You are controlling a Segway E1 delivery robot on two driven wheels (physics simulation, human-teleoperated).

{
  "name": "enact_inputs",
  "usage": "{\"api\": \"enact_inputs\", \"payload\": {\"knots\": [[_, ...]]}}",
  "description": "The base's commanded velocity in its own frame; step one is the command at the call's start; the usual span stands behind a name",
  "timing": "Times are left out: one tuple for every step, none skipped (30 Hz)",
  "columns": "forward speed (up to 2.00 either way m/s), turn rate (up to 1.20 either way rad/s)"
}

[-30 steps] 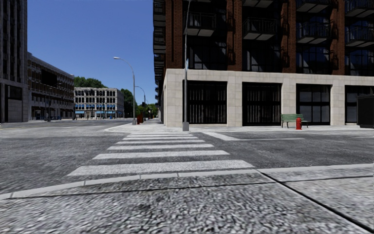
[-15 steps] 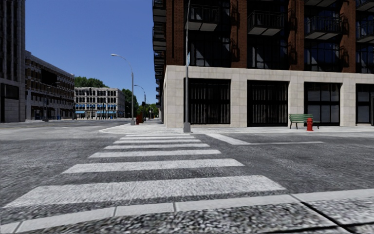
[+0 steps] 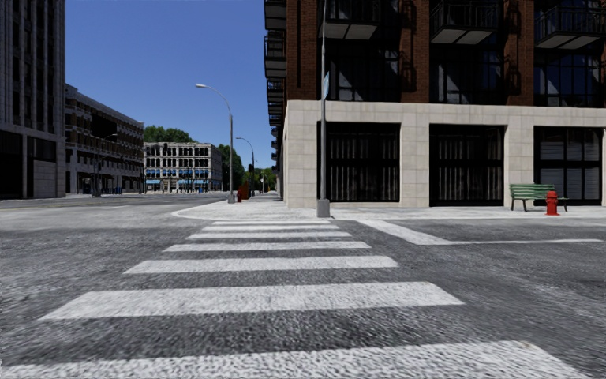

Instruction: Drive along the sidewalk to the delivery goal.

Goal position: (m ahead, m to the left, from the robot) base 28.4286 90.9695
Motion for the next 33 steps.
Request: {"api": "enact_inputs", "payload": {"knots": [[1.82, 0.0], [1.82, 0.0], [1.82, 0.0], [1.82, 0.0], [1.82, 0.0], [1.82, 0.0], [1.82, 0.0], [1.82, 0.0], [1.82, 0.0], [1.82, 0.13], [1.82, 0.6], [1.82, 0.82], [1.82, 0.0], [1.82, 0.0], [1.82, 0.0], [1.82, 0.0], [1.82, 0.0], [1.82, 0.0], [1.82, 0.0], [1.82, 0.0], [1.82, 0.0], [1.82, 0.46], [1.82, 0.96], [1.82, 1.2], [1.82, 1.2], [1.82, 1.2], [1.82, 0.83], [1.82, 0.31], [1.82, 0.0], [1.82, 0.0], [1.82, 0.0], [1.82, 0.0], [1.82, 0.0]]}}
